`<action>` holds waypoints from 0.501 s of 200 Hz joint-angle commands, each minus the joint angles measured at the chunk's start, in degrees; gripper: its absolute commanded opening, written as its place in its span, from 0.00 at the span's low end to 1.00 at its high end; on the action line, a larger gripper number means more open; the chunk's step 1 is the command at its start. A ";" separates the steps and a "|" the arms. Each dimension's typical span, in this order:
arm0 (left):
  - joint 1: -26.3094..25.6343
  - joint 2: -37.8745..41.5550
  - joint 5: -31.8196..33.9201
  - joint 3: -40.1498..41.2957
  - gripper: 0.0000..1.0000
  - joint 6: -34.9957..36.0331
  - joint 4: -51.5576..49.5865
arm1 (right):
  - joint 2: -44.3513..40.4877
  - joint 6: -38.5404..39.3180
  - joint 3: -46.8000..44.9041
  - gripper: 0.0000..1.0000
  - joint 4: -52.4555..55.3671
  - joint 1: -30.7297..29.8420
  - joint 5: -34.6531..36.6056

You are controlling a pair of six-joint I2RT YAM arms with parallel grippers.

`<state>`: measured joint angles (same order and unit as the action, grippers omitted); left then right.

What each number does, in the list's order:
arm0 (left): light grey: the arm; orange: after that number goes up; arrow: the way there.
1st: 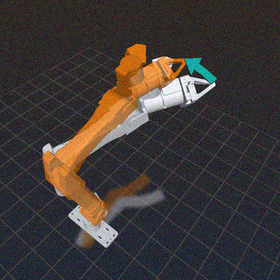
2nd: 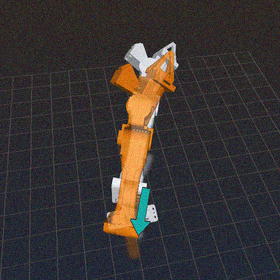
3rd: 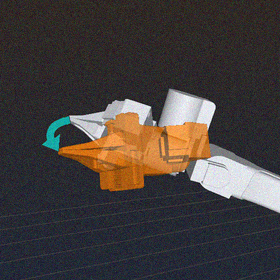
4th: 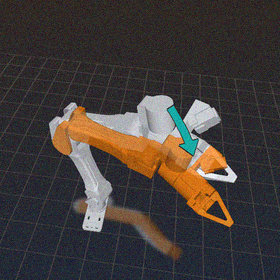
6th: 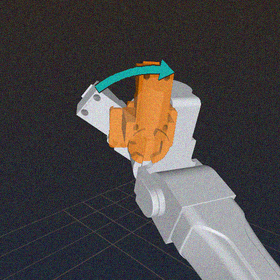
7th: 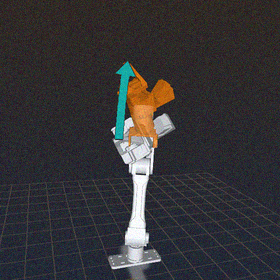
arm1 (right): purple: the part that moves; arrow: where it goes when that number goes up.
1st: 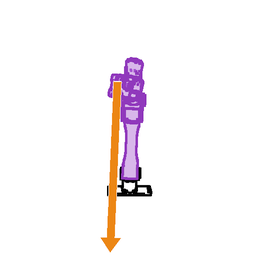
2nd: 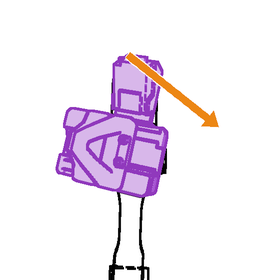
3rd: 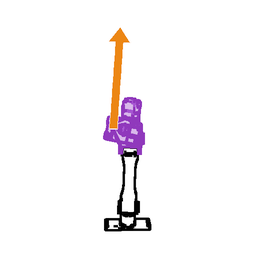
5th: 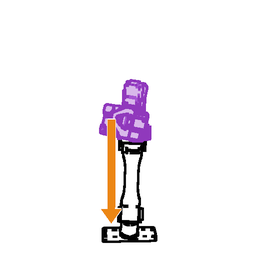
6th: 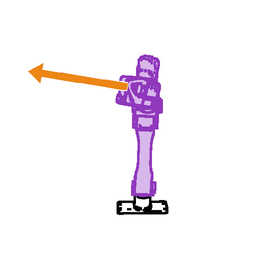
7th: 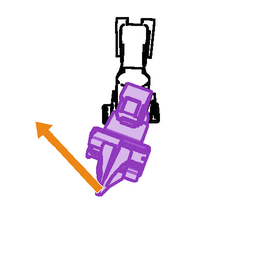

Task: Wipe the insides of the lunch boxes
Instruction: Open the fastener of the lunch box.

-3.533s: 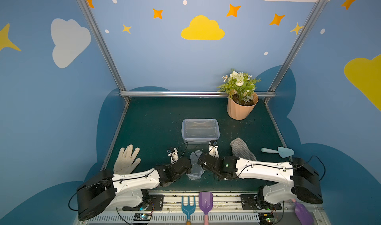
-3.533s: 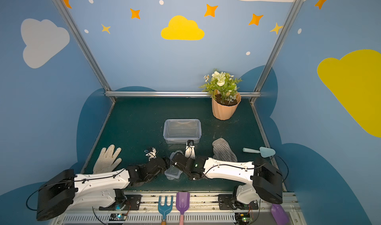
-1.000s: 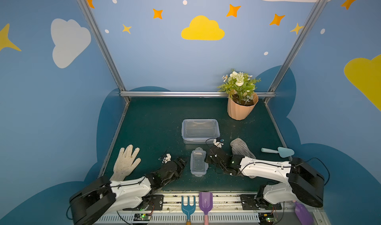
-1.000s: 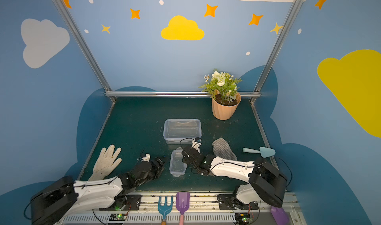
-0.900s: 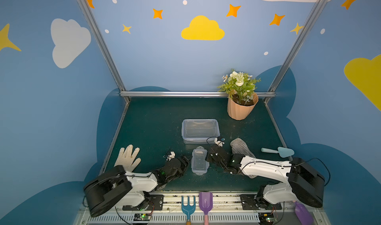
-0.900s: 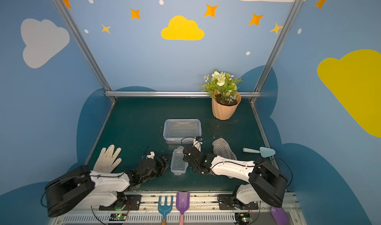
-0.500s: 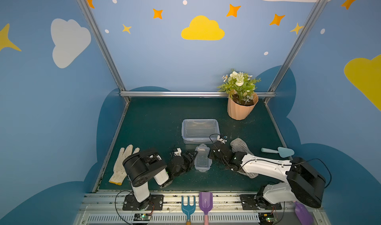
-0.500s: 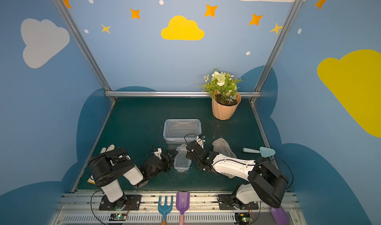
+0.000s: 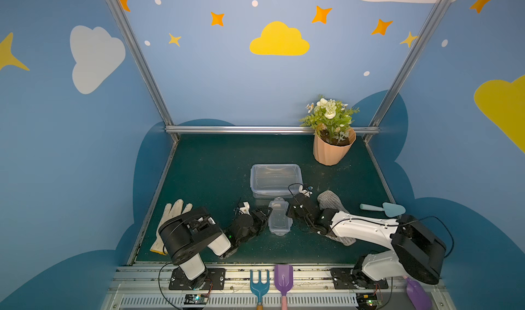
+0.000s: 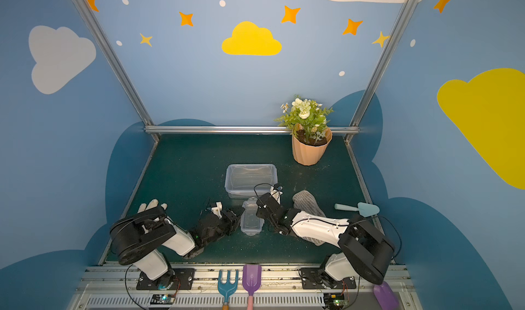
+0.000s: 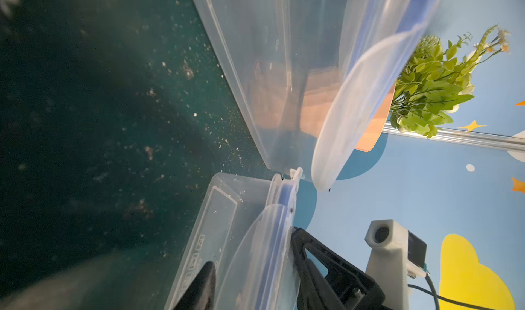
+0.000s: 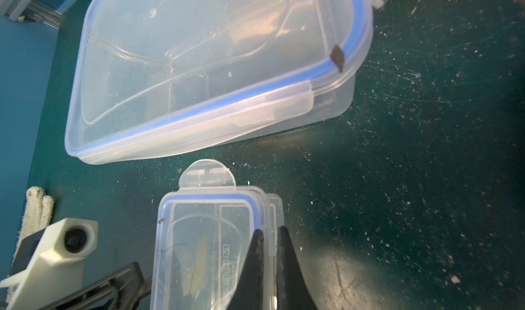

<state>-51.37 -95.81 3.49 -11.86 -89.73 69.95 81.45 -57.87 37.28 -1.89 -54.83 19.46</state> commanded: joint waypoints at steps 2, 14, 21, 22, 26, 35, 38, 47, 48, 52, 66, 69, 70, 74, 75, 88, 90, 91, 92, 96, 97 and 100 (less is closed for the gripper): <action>-1.00 -1.10 -1.56 -1.49 0.45 0.37 2.03 | 2.58 0.09 -0.49 0.00 2.37 -0.01 -2.13; -1.04 -2.39 -1.01 -1.42 0.43 -0.12 3.34 | 2.58 -0.21 -0.69 0.00 2.43 -0.08 -2.15; -1.15 -3.10 -0.73 -1.33 0.42 -0.34 4.71 | 2.65 -0.36 -0.84 0.00 2.29 -0.15 -2.19; -1.17 -3.13 -0.66 -1.28 0.41 -0.35 4.91 | 2.66 -0.38 -0.82 0.00 2.26 -0.13 -2.21; -1.27 -3.63 -0.43 -1.32 0.40 -0.59 5.58 | 2.62 -0.49 -1.02 0.00 2.28 -0.15 -2.20; -1.43 -4.54 0.23 -1.24 0.39 -0.90 7.01 | 2.64 -0.64 -1.10 0.00 2.22 -0.19 -2.24; -1.52 -4.77 0.35 -1.29 0.39 -0.96 7.49 | 2.67 -0.73 -1.15 0.00 2.21 -0.19 -2.20; -1.76 -5.52 0.83 -1.31 0.39 -1.18 8.72 | 2.83 -0.92 -1.26 0.00 2.15 -0.24 -2.32; -1.82 -5.61 0.91 -1.36 0.39 -1.21 8.84 | 2.79 -0.88 -1.34 0.00 2.11 -0.22 -2.28; -1.94 -5.99 1.13 -1.33 0.39 -1.30 9.28 | 2.83 -1.01 -1.33 0.00 2.15 -0.28 -2.27; -2.52 -6.51 2.20 -1.45 0.37 -1.59 10.01 | 3.01 -1.23 -1.47 0.00 2.15 -0.52 -2.28; -2.66 -6.50 2.49 -1.49 0.37 -1.52 9.98 | 3.07 -1.32 -1.50 0.00 2.10 -0.54 -2.30; -2.67 -6.45 2.53 -1.50 0.37 -1.51 10.00 | 3.08 -1.35 -1.50 0.00 2.08 -0.59 -2.31; -2.93 -6.34 3.06 -1.49 0.37 -1.33 9.98 | 3.05 -1.43 -1.51 0.00 2.06 -0.62 -2.28; -2.94 -6.24 3.13 -1.50 0.37 -1.28 10.00 | 3.08 -1.44 -1.51 0.00 2.02 -0.63 -2.30; -3.66 -5.31 4.41 -1.37 0.37 -0.33 9.98 | 3.21 -1.70 -1.62 0.00 1.94 -0.82 -2.25; -3.71 -5.14 4.57 -1.32 0.37 -0.22 9.99 | 3.22 -1.67 -1.62 0.00 1.90 -0.81 -2.17; -3.72 -5.03 4.63 -1.28 0.37 -0.20 10.01 | 3.25 -1.74 -1.61 0.00 1.90 -0.81 -2.16; -3.68 -4.93 4.70 -1.26 0.37 -0.14 10.02 | 3.26 -1.82 -1.56 0.00 1.89 -0.81 -2.20; -3.78 -4.61 5.03 -1.24 0.37 0.03 9.96 | 3.39 -1.81 -1.65 0.00 1.90 -0.89 -2.17; -3.80 -4.54 5.12 -1.24 0.37 0.06 9.95 | 3.38 -1.81 -1.62 0.00 1.90 -0.89 -2.20; -3.87 -4.37 5.32 -1.15 0.37 0.16 9.94 | 3.50 -1.89 -1.63 0.00 1.89 -0.97 -2.20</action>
<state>-53.52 -101.51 9.37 -11.90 -90.26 76.97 81.97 -58.28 37.28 -2.74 -54.87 20.47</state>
